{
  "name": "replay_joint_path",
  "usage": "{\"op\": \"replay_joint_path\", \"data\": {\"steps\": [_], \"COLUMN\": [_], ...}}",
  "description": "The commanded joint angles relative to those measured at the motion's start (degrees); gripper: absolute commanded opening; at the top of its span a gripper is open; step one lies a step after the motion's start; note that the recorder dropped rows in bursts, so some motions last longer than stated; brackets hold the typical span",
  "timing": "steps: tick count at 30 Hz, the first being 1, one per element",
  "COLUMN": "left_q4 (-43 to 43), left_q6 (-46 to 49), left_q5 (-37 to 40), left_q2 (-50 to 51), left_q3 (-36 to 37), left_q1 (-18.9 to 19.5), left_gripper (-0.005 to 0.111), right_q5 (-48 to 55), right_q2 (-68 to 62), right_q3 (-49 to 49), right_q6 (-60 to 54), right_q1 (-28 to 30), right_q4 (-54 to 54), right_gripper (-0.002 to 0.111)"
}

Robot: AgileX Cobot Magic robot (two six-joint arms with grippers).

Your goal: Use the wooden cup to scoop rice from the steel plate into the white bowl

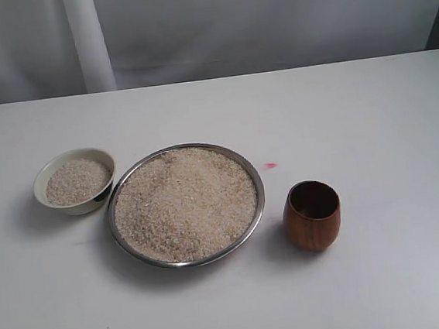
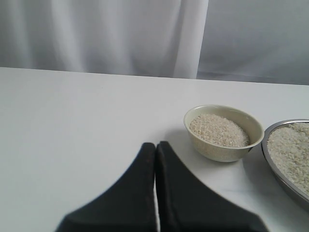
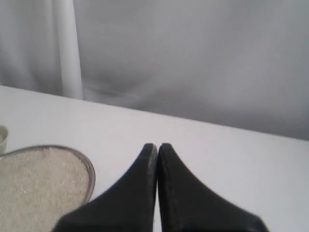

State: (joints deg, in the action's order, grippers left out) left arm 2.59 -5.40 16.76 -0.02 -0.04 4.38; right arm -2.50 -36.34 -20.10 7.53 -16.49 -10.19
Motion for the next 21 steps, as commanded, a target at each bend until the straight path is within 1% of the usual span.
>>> {"op": "replay_joint_path", "data": {"steps": [1,7,10,14,16,17,21], "left_q4": [-0.1,-0.1,-0.1,-0.1,-0.1,-0.1,-0.1], "left_q6": [-0.1,-0.1,-0.1,-0.1,-0.1,-0.1,-0.1], "left_q5": [-0.5,-0.5,-0.5,-0.5,-0.5,-0.5,-0.5], "left_q2": [0.0,0.0,0.0,0.0,0.0,0.0,0.0], "left_q3": [0.0,0.0,0.0,0.0,0.0,0.0,0.0], "left_q1": [-0.4,-0.4,-0.4,-0.4,-0.4,-0.4,-0.4], "left_gripper": [0.000,0.000,0.000,0.000,0.000,0.000,0.000], "right_q5": [-13.4,-21.0,-24.6,-37.1,-41.1,-43.9,-46.5], "right_q2": [-9.9,-23.3,-28.3,-34.8,-37.8,-40.4,-46.5], "right_q3": [-0.7,-0.7,0.0,4.0,5.9,7.4,8.3], "right_q6": [0.0,0.0,0.0,0.0,-0.2,-2.4,-4.6], "right_q1": [-0.9,-7.1,-7.1,-7.0,-7.0,-7.0,-7.0], "right_q4": [-1.6,-6.4,-6.3,-3.8,-2.7,-1.7,-2.2], "right_gripper": [0.000,0.000,0.000,0.000,0.000,0.000,0.000]}}
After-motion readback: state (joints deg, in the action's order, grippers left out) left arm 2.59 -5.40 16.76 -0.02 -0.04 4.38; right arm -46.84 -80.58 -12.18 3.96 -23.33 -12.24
